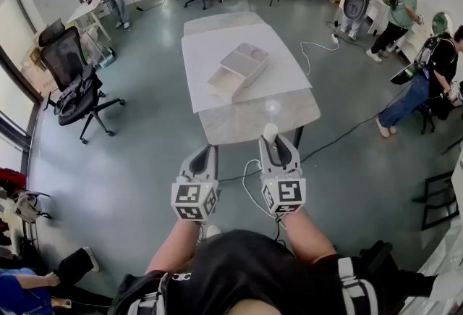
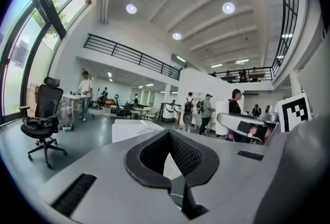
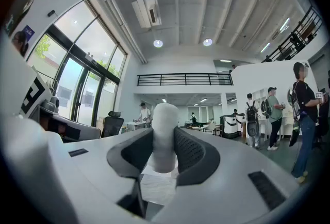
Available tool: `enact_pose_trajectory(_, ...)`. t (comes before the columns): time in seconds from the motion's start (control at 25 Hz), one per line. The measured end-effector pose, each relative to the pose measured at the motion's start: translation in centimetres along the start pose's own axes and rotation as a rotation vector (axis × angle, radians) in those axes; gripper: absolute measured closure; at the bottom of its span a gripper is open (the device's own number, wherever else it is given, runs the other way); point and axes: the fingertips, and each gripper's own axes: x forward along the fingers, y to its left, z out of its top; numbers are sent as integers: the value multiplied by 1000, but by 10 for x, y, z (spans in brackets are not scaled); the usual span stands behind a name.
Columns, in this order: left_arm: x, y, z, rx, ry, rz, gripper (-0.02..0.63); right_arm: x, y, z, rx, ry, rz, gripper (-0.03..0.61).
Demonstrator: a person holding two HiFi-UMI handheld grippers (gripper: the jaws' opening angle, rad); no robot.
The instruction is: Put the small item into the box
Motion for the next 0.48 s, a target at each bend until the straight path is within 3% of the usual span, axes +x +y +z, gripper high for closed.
enact_pose_trajectory(0.48,-14,4,7,9,-8,-12,609,-4,16,7,8,-10,-13,453)
